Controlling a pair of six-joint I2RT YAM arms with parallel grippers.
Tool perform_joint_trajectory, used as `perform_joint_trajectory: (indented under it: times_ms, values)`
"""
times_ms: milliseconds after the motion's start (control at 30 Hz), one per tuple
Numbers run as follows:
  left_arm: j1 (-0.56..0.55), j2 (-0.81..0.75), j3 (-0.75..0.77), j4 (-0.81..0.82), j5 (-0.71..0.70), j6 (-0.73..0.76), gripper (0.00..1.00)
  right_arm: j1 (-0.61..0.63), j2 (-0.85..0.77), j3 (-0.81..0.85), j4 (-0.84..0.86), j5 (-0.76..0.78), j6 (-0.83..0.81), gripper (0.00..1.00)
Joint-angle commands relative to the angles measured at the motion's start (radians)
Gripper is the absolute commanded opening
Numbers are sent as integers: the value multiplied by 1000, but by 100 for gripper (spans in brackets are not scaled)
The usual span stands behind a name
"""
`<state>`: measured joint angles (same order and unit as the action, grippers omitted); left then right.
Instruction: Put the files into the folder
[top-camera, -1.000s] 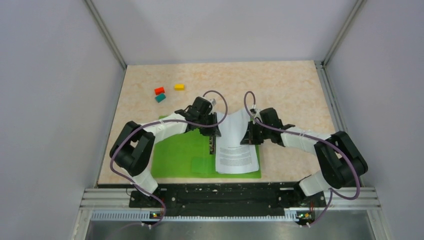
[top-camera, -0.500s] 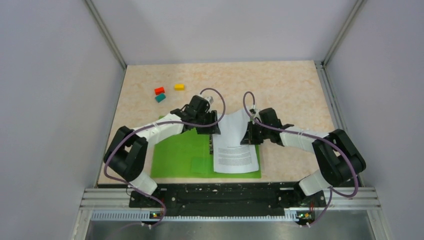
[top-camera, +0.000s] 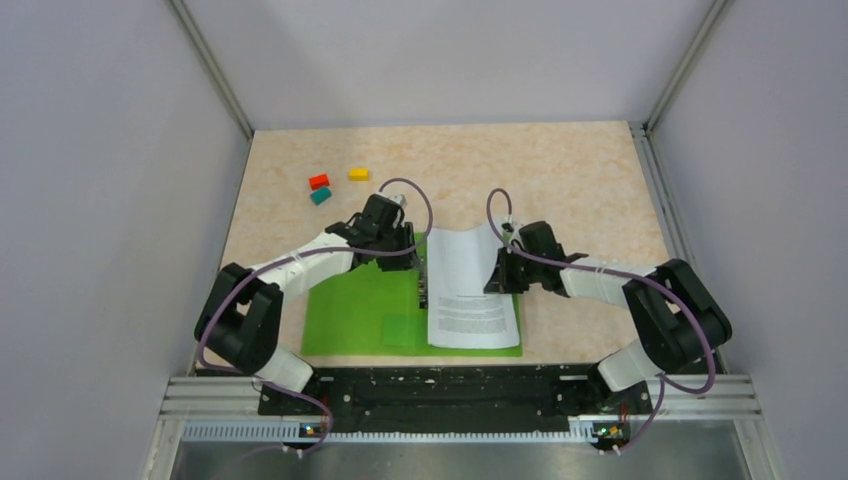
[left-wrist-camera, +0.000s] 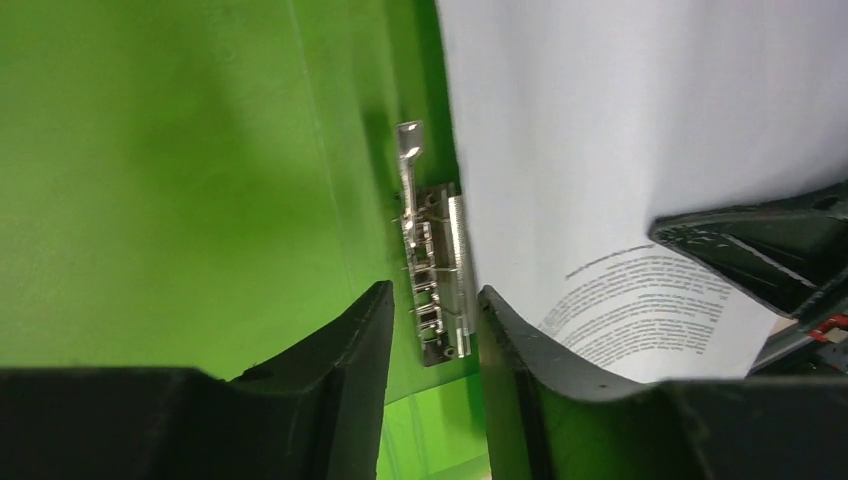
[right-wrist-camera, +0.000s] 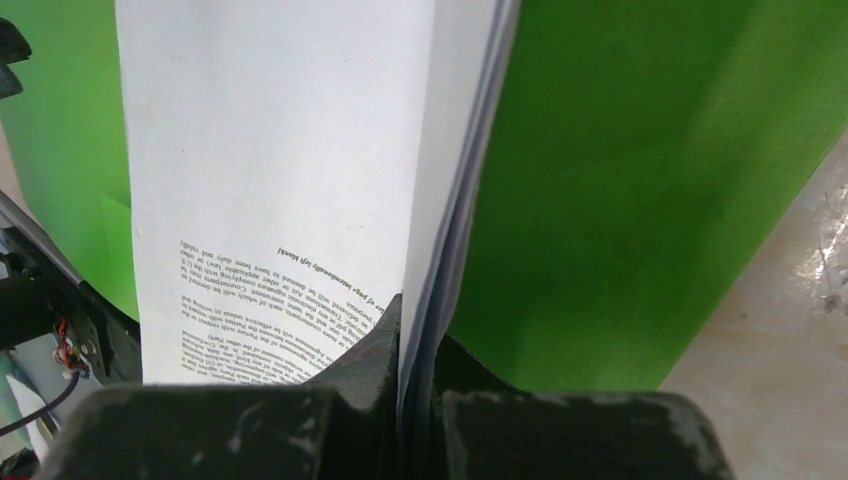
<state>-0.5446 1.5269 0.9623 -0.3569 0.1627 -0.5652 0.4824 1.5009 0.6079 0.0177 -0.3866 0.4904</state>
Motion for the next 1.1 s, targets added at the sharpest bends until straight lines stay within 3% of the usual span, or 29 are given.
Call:
perform_joint_trajectory:
  times_ms: [0, 433, 1067]
  values:
    - [18, -31, -58, 27, -32, -38, 39, 14, -37, -23, 47, 15, -1, 0]
    - [26, 55, -148, 99, -20, -111, 14, 14, -48, -57, 71, 27, 0, 0]
    - [25, 131, -144, 111, -1, -120, 6, 13, -68, -96, 95, 41, 5, 0]
